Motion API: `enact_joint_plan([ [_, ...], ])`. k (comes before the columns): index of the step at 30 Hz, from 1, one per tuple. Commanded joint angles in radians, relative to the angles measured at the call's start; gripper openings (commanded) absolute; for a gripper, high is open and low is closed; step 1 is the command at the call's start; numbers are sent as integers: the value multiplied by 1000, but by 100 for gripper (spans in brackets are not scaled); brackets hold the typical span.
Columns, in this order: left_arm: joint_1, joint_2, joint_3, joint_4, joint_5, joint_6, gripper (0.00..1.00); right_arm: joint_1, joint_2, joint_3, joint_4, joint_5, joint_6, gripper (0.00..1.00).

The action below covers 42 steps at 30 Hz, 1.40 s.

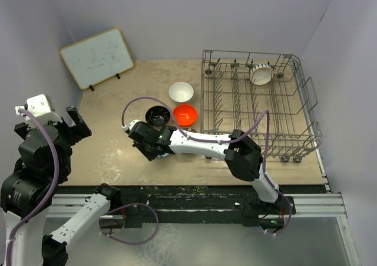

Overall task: Load the bowls into the dish rack
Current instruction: Pick up the bowl from the center of the board, then place the bowl in the dish rack.

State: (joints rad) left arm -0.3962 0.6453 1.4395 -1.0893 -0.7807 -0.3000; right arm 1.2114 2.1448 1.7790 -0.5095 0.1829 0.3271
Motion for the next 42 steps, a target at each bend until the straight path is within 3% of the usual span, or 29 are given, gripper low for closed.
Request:
enact_joint_plan([
  [1, -5, -1, 51, 7, -6, -7, 99, 0, -177, 0, 77, -157, 9, 5],
  [7, -6, 3, 72, 19, 5, 1, 99, -33, -367, -61, 237, -284, 64, 4],
  [14, -5, 9, 103, 27, 24, 22, 99, -235, -553, -83, 311, -332, 166, 3],
  [22, -6, 42, 123, 55, 59, 66, 99, -446, -720, -66, 370, -79, 277, 2],
  [32, -7, 90, 91, 76, 98, 58, 99, -675, -916, -381, 814, 302, 464, 0],
  [42, -8, 157, 53, 120, 83, 71, 99, -923, -787, -541, 1042, 266, 701, 0],
])
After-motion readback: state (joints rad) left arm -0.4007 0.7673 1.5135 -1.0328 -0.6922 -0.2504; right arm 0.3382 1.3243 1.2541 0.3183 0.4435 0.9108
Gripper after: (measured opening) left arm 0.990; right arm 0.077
